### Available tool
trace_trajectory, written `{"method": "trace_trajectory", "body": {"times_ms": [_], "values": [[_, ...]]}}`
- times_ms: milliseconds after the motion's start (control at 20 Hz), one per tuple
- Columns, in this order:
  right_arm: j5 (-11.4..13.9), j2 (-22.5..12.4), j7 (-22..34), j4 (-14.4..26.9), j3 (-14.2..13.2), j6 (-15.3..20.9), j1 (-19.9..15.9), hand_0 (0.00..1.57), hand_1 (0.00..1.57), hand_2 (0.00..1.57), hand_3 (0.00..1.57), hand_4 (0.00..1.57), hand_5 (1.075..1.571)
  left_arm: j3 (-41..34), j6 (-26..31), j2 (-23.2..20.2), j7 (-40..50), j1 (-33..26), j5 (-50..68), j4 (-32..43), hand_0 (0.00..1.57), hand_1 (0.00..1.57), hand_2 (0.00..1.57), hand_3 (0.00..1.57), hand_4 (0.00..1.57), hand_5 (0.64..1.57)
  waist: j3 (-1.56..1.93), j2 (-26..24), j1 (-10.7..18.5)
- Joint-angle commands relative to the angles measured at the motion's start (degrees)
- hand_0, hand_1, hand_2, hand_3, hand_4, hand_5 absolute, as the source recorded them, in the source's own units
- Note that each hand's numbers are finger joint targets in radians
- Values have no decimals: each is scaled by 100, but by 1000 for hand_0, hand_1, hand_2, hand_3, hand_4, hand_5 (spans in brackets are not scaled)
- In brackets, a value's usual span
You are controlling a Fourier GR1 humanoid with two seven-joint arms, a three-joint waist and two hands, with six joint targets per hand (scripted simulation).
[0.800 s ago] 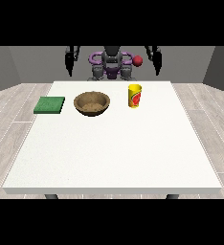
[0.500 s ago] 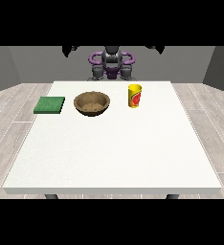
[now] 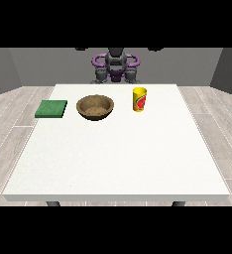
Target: Pick the cup and pour the ball into the bowl, then pick the bowl and place it on the pad
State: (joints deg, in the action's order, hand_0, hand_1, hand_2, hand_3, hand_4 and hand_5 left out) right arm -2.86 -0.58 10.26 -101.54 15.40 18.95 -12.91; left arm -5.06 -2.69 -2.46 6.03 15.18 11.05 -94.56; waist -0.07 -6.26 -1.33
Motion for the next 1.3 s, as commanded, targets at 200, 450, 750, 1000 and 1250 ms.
{"method": "trace_trajectory", "body": {"times_ms": [200, 450, 750, 1000, 1250], "values": [[324, 57, 206, -146, -90, 162, -633, 0, 0, 247, 443, 807, 1566, -147, -9, -114, -694, 568, -111, 533, 0, 0, 0, 0, 0, 1564, 6, 728, -77], [235, -237, -267, 459, -807, -122, -1126, 0, 0, 430, 733, 745, 1570, 221, -39, 141, -1333, 511, -484, 695, 0, 0, 0, 0, 0, 1547, 7, 1426, 93], [26, -658, -692, 783, -1399, -488, -1156, 0, 0, 374, 650, 682, 1568, -28, 355, -106, -2364, 268, -342, 1347, 0, 0, 0, 0, 0, 1541, 7, 1734, 62], [14, -837, -921, 1396, -1843, -519, -1569, 0, 0, 370, 585, 662, 1566, 318, 358, 201, -3188, 4, -705, 1888, 0, 0, 0, 0, 0, 1534, 7, 1940, 263], [131, -814, -1014, 1764, -1878, -539, -1668, 0, 0, 431, 613, 652, 1565, 211, 227, 235, -3719, 234, -820, 2824, 0, 0, 0, 0, 0, 1535, 6, 1835, 211]]}}
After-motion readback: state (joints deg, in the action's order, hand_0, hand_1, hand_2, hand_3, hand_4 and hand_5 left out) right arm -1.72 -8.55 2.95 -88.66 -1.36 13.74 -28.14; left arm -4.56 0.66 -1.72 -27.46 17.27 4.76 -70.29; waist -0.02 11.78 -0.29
